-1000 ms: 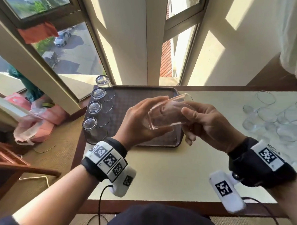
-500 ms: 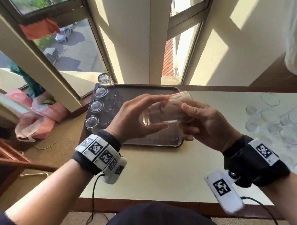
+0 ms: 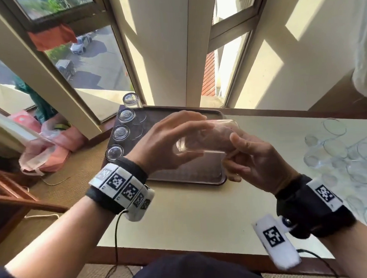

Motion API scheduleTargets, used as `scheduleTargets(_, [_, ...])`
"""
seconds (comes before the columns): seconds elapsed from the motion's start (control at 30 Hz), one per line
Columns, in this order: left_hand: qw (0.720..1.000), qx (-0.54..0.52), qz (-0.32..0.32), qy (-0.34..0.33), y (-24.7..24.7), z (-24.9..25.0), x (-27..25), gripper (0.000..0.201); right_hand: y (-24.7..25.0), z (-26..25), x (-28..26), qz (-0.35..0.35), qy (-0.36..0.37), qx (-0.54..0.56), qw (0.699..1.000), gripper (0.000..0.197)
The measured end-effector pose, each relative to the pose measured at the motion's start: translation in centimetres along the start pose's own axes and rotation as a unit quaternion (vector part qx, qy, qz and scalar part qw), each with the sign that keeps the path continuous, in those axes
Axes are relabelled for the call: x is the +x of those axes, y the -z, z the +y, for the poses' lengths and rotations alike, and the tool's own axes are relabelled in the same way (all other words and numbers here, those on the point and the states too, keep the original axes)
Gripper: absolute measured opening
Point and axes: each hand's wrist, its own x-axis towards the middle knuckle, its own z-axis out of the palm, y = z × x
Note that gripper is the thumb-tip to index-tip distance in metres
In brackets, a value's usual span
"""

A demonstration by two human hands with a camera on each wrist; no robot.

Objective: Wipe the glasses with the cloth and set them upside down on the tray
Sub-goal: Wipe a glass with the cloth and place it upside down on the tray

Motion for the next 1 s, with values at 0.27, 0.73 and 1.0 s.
scheduleTargets(0.27, [0.793,-0.453,0.101,0.394,-2.8,2.4,-0.5,0.057,-0.2,0.4,0.7,0.079,0.051,-0.096,0.991,0.035])
scheduleTargets(0.73, [0.983,-0.089,0.060,0.150,-2.2,0.3,-1.9,0.071,-0.1,1.1,0.8,0.077,-0.008,0.034,0.996,0.031])
scheduleTargets(1.0, [0.800,-0.425,0.148,0.397,-3.0,1.8,-1.6,0.049,-0.9,1.3,1.2,0.083,0.006,-0.110,0.990,0.027])
